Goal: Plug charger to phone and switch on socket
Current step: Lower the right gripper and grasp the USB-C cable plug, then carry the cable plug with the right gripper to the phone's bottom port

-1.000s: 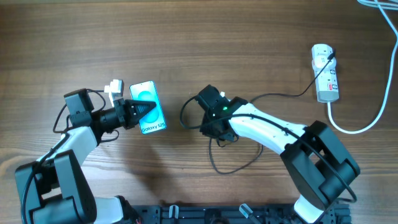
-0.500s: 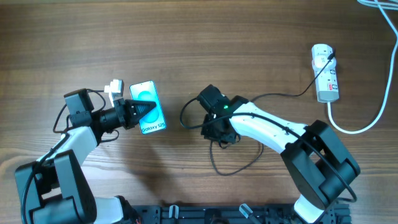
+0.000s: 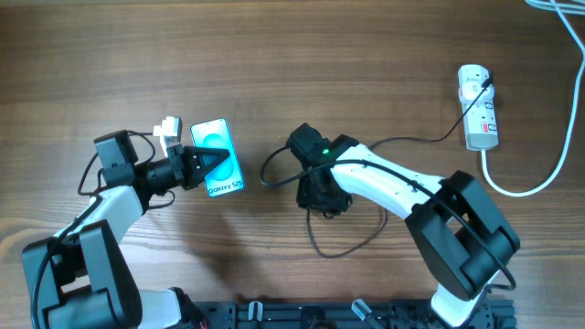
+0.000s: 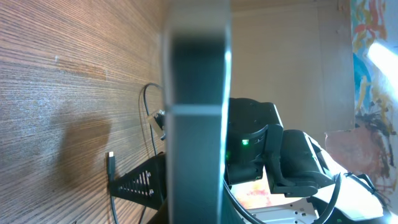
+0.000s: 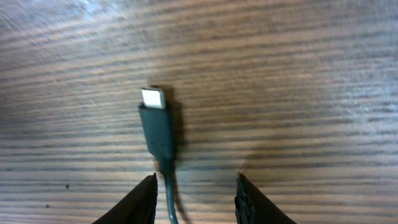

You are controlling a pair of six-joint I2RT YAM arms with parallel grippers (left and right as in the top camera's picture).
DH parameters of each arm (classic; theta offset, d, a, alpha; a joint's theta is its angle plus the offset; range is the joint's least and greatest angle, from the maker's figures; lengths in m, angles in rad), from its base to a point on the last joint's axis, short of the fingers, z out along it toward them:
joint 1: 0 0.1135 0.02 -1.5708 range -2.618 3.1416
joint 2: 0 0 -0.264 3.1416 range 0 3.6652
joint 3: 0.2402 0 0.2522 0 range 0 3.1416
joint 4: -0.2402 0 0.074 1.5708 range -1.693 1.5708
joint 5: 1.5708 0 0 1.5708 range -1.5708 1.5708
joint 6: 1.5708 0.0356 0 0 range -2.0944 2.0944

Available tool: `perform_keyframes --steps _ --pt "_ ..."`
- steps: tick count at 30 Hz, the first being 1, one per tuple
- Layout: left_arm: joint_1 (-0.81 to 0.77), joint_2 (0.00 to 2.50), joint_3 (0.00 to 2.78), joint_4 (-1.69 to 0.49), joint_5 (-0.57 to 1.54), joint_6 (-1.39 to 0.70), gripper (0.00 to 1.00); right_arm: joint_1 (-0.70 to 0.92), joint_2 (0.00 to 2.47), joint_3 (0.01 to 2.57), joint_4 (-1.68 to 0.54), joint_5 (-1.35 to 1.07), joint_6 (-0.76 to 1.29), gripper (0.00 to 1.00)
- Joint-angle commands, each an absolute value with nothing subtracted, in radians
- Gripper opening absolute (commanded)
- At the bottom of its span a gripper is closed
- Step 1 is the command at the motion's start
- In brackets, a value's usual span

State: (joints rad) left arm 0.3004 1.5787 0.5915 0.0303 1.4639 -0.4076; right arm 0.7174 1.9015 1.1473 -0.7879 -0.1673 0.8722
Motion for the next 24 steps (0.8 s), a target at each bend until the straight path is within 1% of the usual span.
perform_keyframes --steps 1,2,4,6,7,11,13,15,19,20,22,24 --pt "0.305 1.567 0.592 0.035 1.491 -0.388 0.04 0.723 1.992 1.145 -0.757 -0.12 0.856 0.4" --pt "0.305 1.567 0.592 0.035 1.491 -0.388 0.04 0.725 2.001 1.145 -0.757 -0.127 0.855 0.39" --pt "0.305 1.567 0.592 0.035 1.491 -0.388 0.04 0.73 2.003 1.146 -0.746 -0.132 0.838 0.34" --pt "0.305 1.567 0.592 0.035 1.491 -0.388 0.04 0.734 2.003 1.146 -0.754 -0.132 0.83 0.31" --pt "0.305 1.567 0.592 0.035 1.491 -0.388 0.04 0.734 2.003 1.146 -0.754 -0.136 0.83 0.28" --pt "0.305 1.567 0.592 0.036 1.491 -0.388 0.04 0.734 2.003 1.146 -0.737 -0.135 0.812 0.25" --pt "0.305 1.567 0.592 0.039 1.491 -0.388 0.04 0.736 2.003 1.146 -0.738 -0.127 0.811 0.19" --pt "0.305 1.567 0.592 0.039 1.491 -0.388 0.04 0.752 2.003 1.146 -0.736 -0.127 0.812 0.18" --pt "0.305 1.567 0.592 0.039 1.491 -0.388 0.04 0.766 2.003 1.146 -0.714 -0.115 0.812 0.12" --pt "0.305 1.567 0.592 0.039 1.491 -0.388 0.04 0.766 2.003 1.146 -0.715 -0.113 0.812 0.11" --pt "0.305 1.567 0.592 0.039 1.491 -0.388 0.04 0.765 2.003 1.146 -0.714 -0.112 0.814 0.16" --pt "0.305 1.567 0.592 0.039 1.491 -0.388 0.04 0.765 2.003 1.146 -0.711 -0.113 0.813 0.16"
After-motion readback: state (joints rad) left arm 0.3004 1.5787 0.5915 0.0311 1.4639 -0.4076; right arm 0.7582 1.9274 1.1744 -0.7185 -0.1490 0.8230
